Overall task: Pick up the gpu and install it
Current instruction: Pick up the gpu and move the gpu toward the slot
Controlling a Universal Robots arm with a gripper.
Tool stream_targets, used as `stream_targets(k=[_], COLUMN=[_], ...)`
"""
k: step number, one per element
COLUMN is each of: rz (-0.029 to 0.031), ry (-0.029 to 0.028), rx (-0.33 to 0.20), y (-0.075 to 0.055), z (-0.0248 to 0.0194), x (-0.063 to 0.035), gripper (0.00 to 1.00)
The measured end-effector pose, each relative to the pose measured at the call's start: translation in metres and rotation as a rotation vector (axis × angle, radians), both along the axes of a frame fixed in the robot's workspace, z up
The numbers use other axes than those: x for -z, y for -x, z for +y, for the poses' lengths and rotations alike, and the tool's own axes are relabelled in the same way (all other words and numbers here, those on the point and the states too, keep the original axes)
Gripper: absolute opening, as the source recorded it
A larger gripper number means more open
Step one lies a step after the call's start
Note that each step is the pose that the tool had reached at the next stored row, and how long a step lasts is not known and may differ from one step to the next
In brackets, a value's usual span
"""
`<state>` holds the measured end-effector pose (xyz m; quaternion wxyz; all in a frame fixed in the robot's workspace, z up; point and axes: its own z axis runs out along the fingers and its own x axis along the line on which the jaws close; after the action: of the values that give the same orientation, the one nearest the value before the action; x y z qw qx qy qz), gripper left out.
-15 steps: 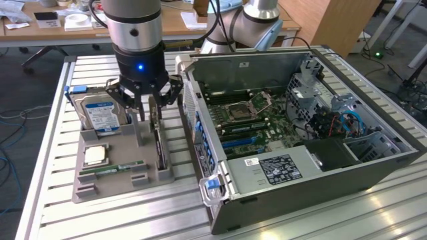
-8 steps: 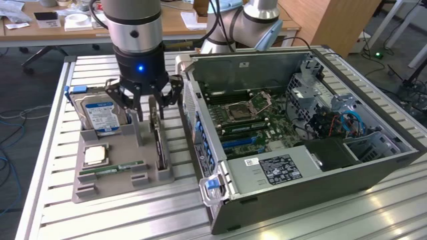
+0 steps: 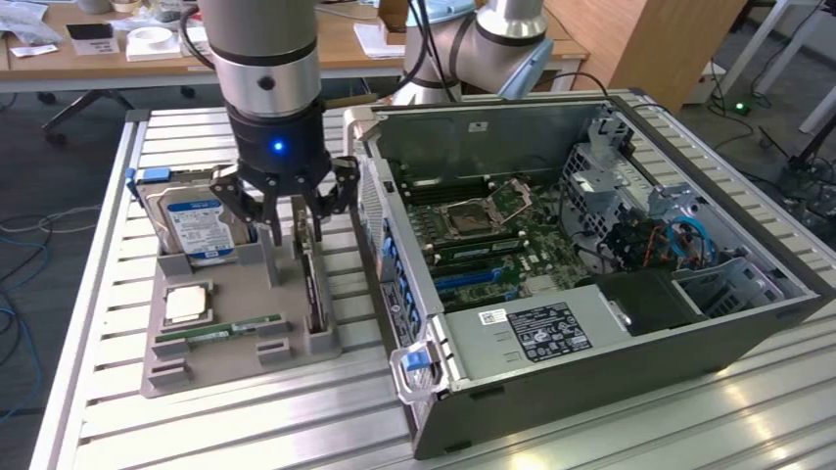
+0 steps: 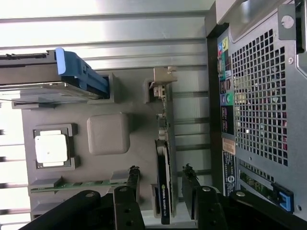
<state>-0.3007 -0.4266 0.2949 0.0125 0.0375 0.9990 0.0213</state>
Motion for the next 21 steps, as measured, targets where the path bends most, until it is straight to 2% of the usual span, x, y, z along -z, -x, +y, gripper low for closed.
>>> stream_targets(k=[7, 21], rz=[-0.0001, -0.0001], ry=[-0.0001, -0.0001], rx=[0.000, 0.000], y=[-0.003, -0.003], z=[-0.0010, -0.0024], x=[0.0050, 0.0304], gripper=[0.49, 0.49])
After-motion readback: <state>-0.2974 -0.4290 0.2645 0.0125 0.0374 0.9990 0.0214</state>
